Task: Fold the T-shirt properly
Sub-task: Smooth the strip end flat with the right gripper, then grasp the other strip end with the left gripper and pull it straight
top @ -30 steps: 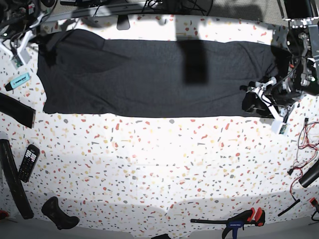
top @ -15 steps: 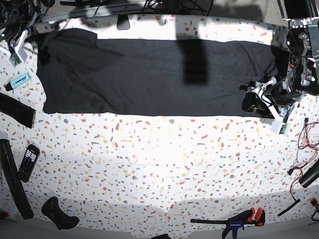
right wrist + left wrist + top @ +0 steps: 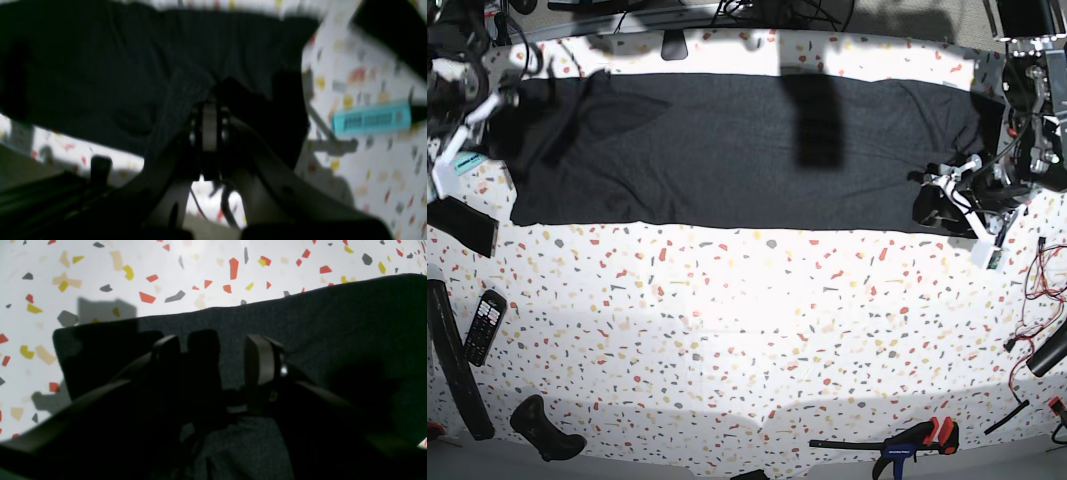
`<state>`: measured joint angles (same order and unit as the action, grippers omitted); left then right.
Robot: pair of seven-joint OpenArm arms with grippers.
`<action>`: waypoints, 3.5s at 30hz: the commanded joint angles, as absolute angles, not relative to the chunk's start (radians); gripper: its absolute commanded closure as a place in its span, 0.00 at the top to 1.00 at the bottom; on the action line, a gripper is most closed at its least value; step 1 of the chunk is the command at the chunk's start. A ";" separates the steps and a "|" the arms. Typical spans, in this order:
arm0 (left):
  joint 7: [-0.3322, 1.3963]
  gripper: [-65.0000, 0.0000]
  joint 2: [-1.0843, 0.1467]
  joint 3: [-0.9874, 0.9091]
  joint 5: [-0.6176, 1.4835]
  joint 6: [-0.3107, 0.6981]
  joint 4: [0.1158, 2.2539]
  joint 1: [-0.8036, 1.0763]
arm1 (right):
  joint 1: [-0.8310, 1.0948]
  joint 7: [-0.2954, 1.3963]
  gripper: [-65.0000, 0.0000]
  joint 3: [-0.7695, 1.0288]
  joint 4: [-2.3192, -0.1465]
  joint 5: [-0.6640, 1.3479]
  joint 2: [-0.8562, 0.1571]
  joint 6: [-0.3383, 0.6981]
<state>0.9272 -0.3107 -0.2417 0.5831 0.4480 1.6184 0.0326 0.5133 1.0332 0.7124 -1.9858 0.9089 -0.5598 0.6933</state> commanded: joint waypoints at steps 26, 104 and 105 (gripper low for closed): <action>1.035 0.46 -0.408 -0.248 0.436 0.387 1.636 0.028 | 0.421 1.106 0.61 0.720 -1.981 0.933 -0.490 0.698; 0.971 0.46 -0.623 -0.250 0.734 0.448 1.237 0.066 | 0.416 1.154 0.61 0.720 -1.981 1.033 -0.490 0.698; 0.972 0.46 -0.625 -0.250 0.734 0.448 1.239 0.066 | 0.416 1.156 0.61 0.720 -1.981 1.033 -0.490 0.698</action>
